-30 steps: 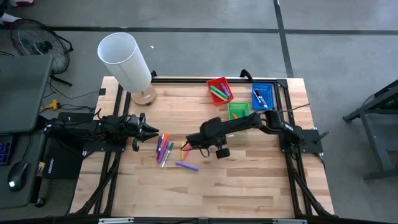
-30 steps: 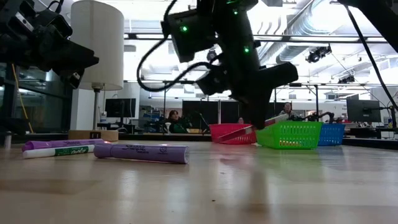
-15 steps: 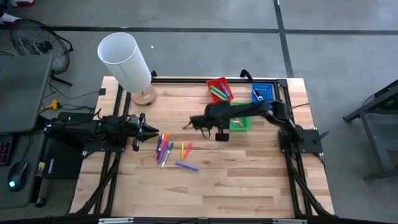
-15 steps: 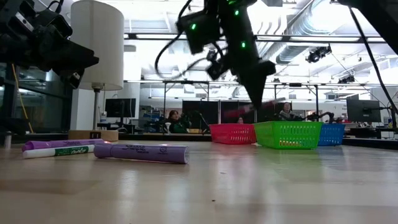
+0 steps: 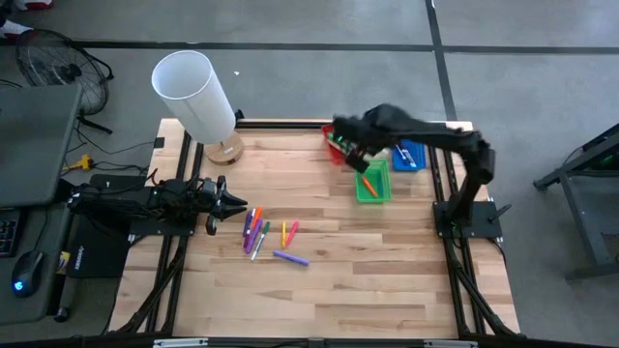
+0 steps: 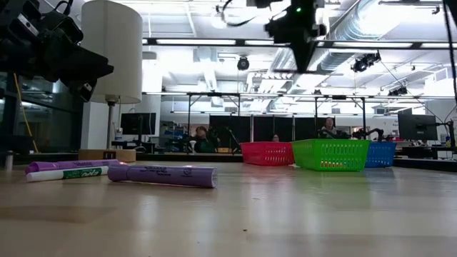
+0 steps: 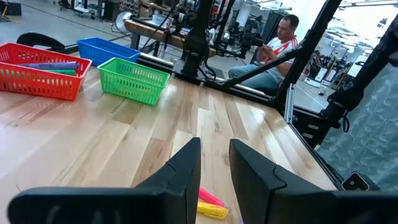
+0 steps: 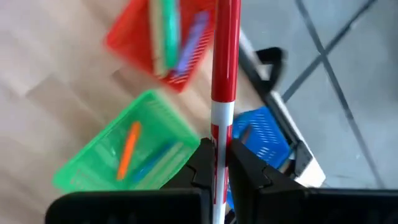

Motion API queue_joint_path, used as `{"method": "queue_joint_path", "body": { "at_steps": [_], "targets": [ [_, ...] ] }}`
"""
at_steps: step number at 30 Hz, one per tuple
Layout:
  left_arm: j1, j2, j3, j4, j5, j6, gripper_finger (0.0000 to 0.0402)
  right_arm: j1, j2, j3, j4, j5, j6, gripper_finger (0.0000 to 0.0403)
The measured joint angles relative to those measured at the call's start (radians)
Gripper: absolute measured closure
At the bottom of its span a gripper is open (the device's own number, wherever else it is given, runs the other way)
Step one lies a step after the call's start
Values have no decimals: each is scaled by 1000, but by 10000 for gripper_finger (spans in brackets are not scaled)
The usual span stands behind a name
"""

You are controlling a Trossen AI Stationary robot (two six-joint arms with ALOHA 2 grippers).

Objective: Pick & Place Markers
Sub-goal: Put the red marker in the blue bin

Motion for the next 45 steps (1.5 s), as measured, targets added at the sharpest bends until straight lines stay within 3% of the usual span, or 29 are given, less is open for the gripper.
{"method": "queue_joint_path", "body": {
  "at_steps": [7, 13, 19, 31, 40, 45],
  "targets": [
    [0, 0, 0, 0, 0, 0, 318, -161, -90, 0, 1, 4, 82, 388],
    [0, 0, 0, 0, 0, 0, 318, -295, -98, -12, 5, -58, 84, 386],
    [0, 0, 0, 0, 0, 0, 318, -439, -153, -242, 10, -80, 75, 388],
    [0, 0, 0, 0, 0, 0, 318, -565, -350, -715, 370, -234, 34, 388],
    [0, 0, 0, 0, 0, 0, 318, -573, -365, -918, 646, -310, -20, 388],
    [0, 0, 0, 0, 0, 0, 318, -573, -365, -954, 715, -281, -35, 388]
  ]
}}
